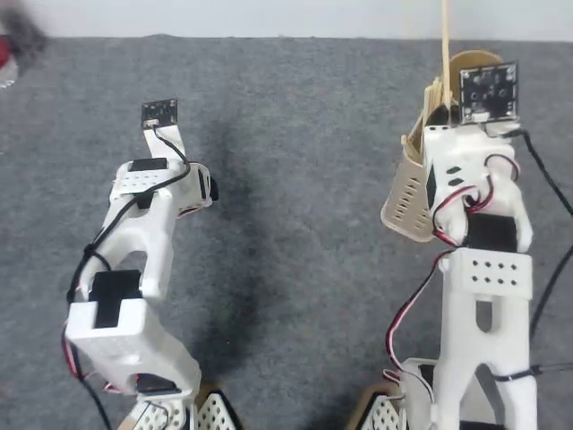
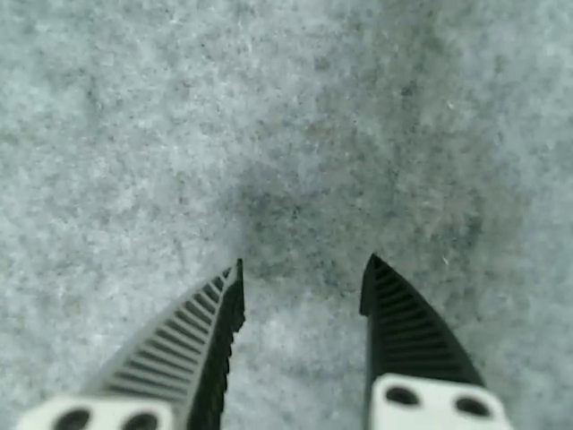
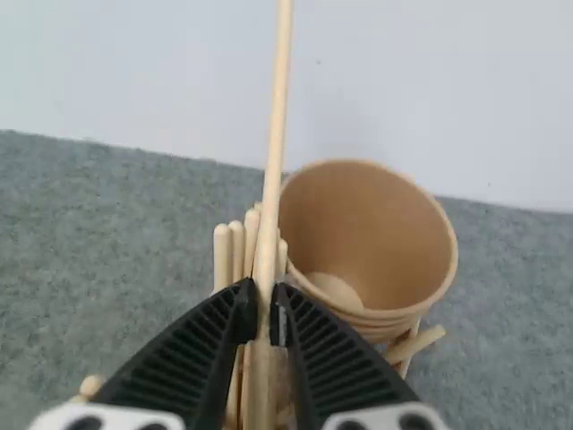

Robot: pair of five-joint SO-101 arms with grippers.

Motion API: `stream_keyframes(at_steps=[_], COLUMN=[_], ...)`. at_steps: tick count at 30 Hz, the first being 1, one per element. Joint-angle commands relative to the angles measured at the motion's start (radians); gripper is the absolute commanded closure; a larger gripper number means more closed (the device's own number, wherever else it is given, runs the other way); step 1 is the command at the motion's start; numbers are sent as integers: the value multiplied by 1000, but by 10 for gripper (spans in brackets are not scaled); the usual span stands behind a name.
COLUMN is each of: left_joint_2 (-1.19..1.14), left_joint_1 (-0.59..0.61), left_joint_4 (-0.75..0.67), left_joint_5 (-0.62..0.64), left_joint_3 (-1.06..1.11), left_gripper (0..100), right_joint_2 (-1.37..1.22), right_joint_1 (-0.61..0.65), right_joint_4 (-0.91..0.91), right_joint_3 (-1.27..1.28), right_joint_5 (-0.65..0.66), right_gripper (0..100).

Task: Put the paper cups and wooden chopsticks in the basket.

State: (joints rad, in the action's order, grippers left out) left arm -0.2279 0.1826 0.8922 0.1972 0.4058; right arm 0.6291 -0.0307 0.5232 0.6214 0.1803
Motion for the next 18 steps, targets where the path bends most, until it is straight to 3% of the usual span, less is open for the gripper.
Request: stream_keyframes(at_steps=[1,3,6,8,14,18], left_joint_2=[51,51,51,51,51,51], left_joint_1=[-8,-8,-8,-8,-9,-9], left_joint_4=[-18,-18,-18,-18,-18,-18], left_joint_5=[8,8,8,8,8,8], left_joint_3=[-2,-2,-2,-2,-2,-2], left_gripper=[791,791,791,791,791,791], right_joint_2=[31,31,31,28,28,22], right_joint_1=[-1,-2,-18,-24,-27,-30], right_joint_4=[-59,-56,-54,-54,-56,-56], right_joint_3=[14,17,18,20,18,12], right_joint_5=[-12,-34,-106,-84,-35,0], right_gripper=[986,948,803,763,899,923])
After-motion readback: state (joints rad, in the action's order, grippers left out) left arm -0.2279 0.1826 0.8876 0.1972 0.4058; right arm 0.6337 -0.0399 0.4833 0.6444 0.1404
